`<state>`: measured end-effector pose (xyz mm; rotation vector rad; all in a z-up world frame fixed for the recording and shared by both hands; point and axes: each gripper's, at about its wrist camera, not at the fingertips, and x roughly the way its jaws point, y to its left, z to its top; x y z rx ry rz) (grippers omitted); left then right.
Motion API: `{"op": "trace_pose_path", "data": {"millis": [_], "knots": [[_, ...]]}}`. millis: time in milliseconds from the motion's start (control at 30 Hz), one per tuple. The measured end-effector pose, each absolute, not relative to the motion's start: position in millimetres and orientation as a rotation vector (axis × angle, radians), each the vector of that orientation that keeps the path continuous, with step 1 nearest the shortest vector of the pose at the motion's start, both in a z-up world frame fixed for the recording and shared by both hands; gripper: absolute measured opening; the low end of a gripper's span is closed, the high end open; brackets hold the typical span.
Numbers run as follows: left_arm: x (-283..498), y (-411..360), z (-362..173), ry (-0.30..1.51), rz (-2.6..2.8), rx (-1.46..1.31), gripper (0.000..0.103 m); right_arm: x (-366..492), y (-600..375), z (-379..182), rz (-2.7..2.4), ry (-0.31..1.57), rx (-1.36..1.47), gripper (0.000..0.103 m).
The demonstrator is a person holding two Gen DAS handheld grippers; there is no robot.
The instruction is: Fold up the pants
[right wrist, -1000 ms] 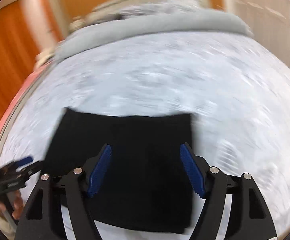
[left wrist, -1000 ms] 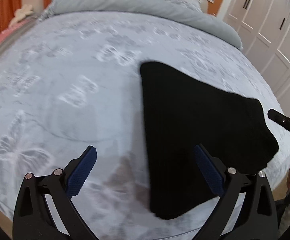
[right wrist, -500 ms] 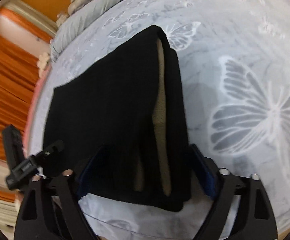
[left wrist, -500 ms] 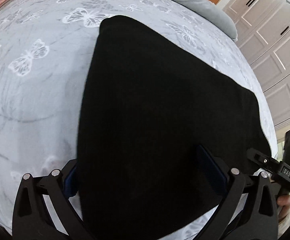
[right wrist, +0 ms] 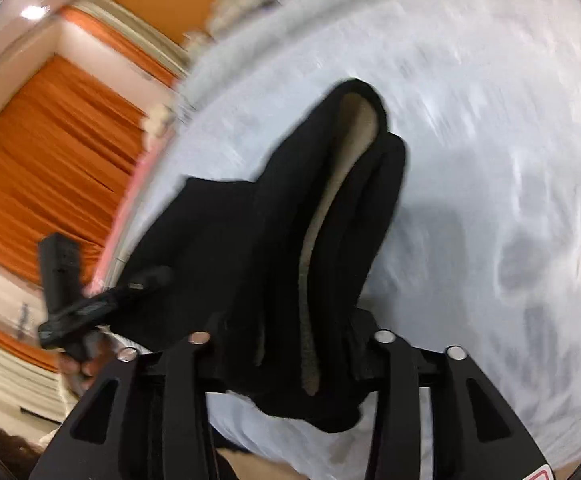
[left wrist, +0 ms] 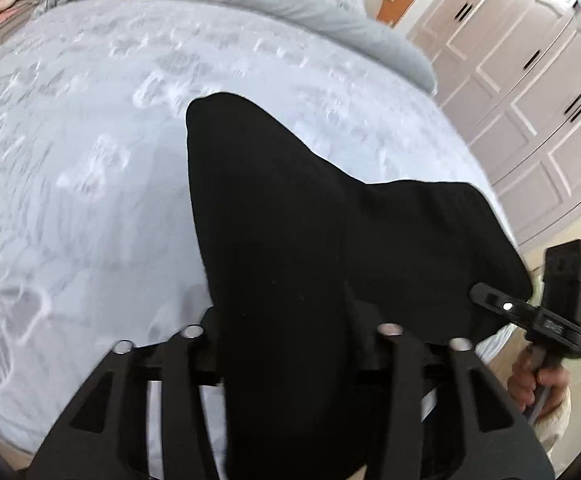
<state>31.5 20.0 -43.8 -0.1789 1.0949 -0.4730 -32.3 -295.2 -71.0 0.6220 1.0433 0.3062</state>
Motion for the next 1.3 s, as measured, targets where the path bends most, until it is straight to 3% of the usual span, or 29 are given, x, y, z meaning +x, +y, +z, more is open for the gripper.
{"op": "trace_pose_path", "data": {"millis": [33, 100, 167, 200, 633, 1100, 1300], "knots": [[27.8, 19.9, -58.3, 1.128, -0.419, -0.118, 0.062, -33.4, -295.0, -94.8, 0.216, 1.133, 0.596, 0.062], [23.1, 19.9, -76.8, 1.160, -0.359, -0.067, 0.067, -39.2, -300.5, -104.6, 0.203, 1.102, 0.661, 0.067], [16.7, 23.8, -74.5, 1.119, -0.336, -0.073, 0.085, -37.5, -298.2, -98.0, 0.207, 1.108, 0.645, 0.071], [14.9, 23.6, -72.4, 1.105, -0.333, -0.067, 0.086, -37.1, -297.5, -96.9, 0.195, 1.098, 0.634, 0.074], [19.7, 4.5, -91.6, 1.156, -0.367, -0.088, 0.098, -34.8, -278.8, -102.0, 0.221, 1.090, 0.588, 0.086], [29.0, -6.4, -98.7, 1.130, -0.344, -0.174, 0.098, -51.0, -291.1, -105.9, 0.240, 1.067, 0.608, 0.088], [24.3, -0.2, -97.8, 1.128, -0.404, -0.175, 0.098, -55.5, -288.2, -105.8, 0.259, 1.039, 0.580, 0.094]]}}
